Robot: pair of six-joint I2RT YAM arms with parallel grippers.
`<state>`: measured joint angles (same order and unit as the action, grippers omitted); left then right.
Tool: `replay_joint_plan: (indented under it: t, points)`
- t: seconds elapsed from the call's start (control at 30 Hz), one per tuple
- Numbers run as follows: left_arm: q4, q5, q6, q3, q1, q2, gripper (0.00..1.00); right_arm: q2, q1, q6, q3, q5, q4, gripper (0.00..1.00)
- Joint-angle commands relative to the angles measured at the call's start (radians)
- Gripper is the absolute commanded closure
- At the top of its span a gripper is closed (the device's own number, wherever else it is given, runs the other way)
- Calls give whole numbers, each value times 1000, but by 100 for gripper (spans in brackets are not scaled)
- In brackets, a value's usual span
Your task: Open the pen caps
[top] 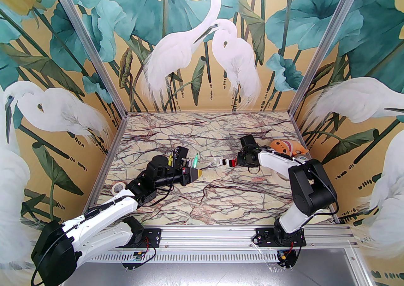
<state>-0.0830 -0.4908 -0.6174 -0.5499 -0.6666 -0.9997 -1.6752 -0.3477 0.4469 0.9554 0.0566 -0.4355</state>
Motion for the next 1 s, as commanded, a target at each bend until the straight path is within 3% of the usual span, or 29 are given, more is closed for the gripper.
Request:
replay_joint_plan:
  t: [0.0, 0.63, 0.8, 0.97]
  points:
    - [-29, -23, -4, 16, 6, -13, 86, -31, -8, -16, 44, 24, 8, 64]
    - [-58, -42, -26, 21, 6, -30, 86, -52, -8, -39, 69, 38, -32, 72]
    - [-50, -52, -13, 15, 6, -31, 86, -32, -8, -37, 69, 38, -45, 78]
    - [-40, -64, 11, 0, 6, -40, 86, 18, -8, -63, 107, 25, -139, 81]
